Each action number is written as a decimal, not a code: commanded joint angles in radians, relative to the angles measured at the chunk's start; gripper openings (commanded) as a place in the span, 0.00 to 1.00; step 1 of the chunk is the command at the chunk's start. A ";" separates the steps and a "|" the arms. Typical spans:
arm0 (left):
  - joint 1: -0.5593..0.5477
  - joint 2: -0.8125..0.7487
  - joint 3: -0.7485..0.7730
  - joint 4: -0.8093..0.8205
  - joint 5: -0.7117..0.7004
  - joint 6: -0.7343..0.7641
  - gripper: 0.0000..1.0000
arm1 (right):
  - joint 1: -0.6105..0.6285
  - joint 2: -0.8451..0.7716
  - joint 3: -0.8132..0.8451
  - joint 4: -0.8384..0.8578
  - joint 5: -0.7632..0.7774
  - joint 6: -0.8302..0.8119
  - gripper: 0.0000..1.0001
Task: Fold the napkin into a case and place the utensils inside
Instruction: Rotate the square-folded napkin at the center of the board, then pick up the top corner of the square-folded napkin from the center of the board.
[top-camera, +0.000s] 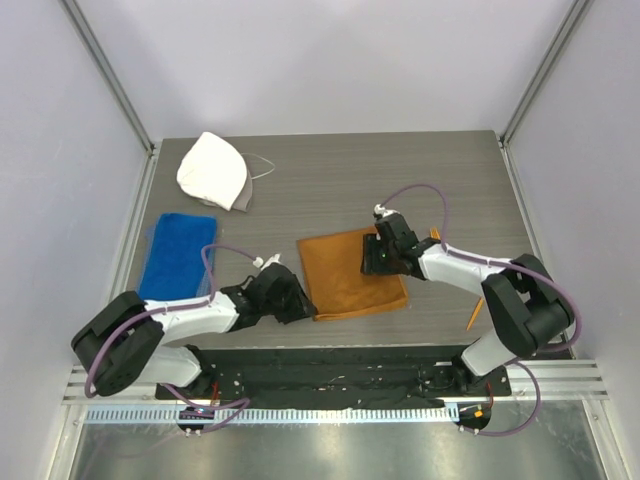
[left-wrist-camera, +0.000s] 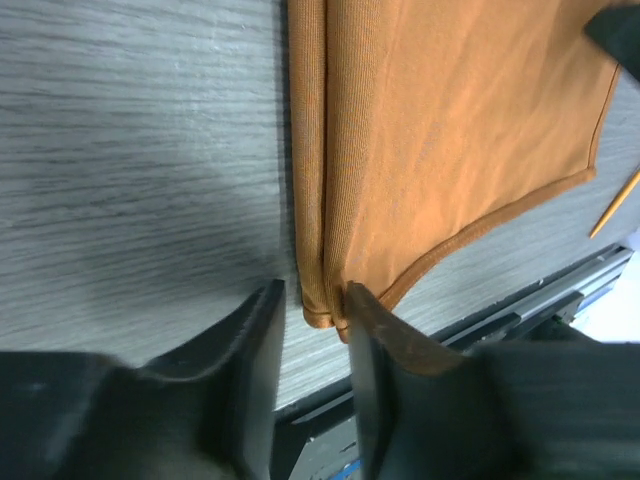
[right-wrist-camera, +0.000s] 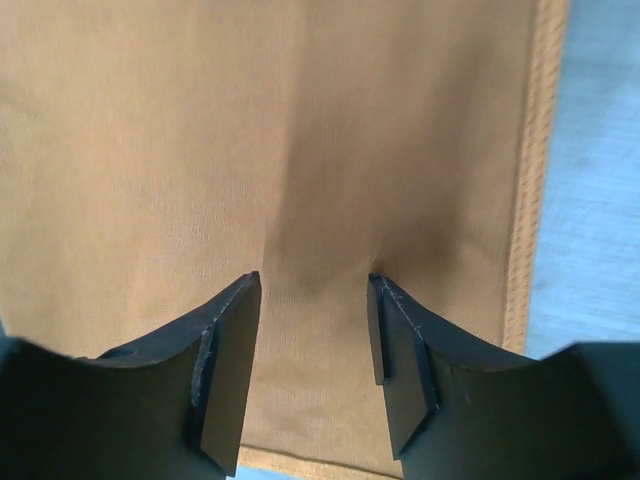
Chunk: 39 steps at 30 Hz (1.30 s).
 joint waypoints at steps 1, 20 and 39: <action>-0.007 -0.003 -0.032 -0.270 -0.047 0.039 0.47 | 0.002 -0.050 0.073 -0.103 0.137 -0.022 0.62; -0.009 0.107 0.012 -0.152 0.110 0.097 0.47 | -0.098 -0.469 -0.223 -0.315 0.151 0.263 0.65; -0.009 0.078 -0.037 -0.164 0.066 0.091 0.23 | -0.107 -0.455 -0.275 -0.230 0.059 0.263 0.40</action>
